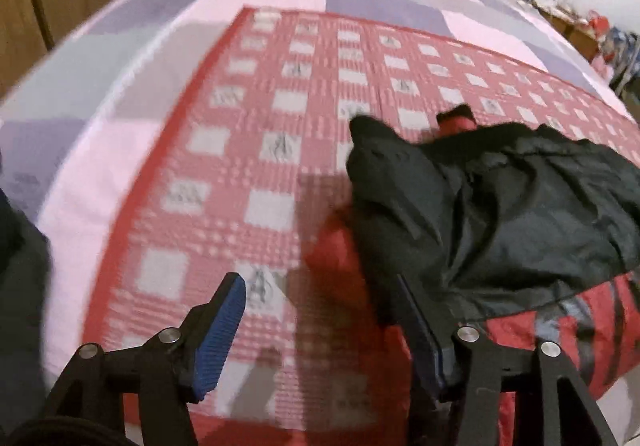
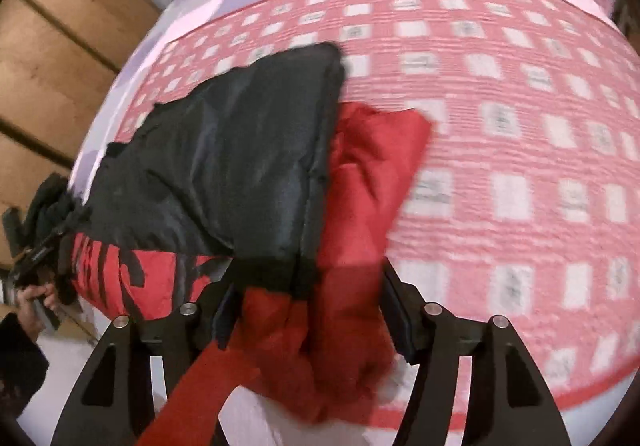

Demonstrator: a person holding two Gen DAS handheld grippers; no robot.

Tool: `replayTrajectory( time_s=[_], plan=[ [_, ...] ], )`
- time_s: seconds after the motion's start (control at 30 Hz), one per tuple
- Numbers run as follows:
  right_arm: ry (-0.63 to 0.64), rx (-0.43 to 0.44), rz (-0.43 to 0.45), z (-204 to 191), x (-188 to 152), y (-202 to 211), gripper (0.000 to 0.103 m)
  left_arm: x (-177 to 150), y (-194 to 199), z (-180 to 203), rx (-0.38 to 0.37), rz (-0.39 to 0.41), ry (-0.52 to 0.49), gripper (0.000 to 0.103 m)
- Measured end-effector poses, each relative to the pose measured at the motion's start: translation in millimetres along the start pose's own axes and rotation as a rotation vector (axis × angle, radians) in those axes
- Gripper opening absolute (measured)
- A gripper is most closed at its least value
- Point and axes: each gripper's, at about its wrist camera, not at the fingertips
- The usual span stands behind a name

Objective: Fold large clothes
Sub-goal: 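Fold the held black fabric over the red lettered half with both tools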

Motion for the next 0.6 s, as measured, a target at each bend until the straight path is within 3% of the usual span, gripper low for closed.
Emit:
replayTrajectory(
  time_s=[0.1,0.13,0.17,0.23,0.37,0.43,0.53,0.6],
  plan=[
    [0.005,-0.25,0.084,-9,-10,28,0.072,14,11,34,0.001,0.027,-0.055,0.066],
    [0.04,-0.373,0.15,-26,-15,38,0.072,21,7,47,0.0,0.028,-0.068,0.066],
    [0.091,-0.419,0.214,-44,-18,44,0.072,22,4,58,-0.006,0.027,-0.075,0.066],
    [0.182,-0.411,0.27,-81,-18,43,0.075,28,-6,82,-0.011,0.025,-0.075,0.067],
    [0.296,-0.327,0.253,-141,-2,9,0.076,30,-39,110,-0.015,-0.019,-0.056,0.067],
    [0.325,-0.349,0.256,-155,12,-13,0.075,28,-54,117,0.001,-0.041,-0.049,0.067],
    [0.236,-0.418,0.151,-132,40,-49,0.075,25,-59,123,-0.013,-0.031,-0.045,0.069],
    [0.117,-0.375,0.119,-86,37,-60,0.074,26,-63,131,-0.019,-0.029,-0.068,0.071]
  ],
)
Point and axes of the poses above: each gripper's, at about its wrist camera, not at the fingertips, and y roughly against the way its jaws point, z to its right, x to its top, and after that the axes turned 13 degrees about -z, right-handed
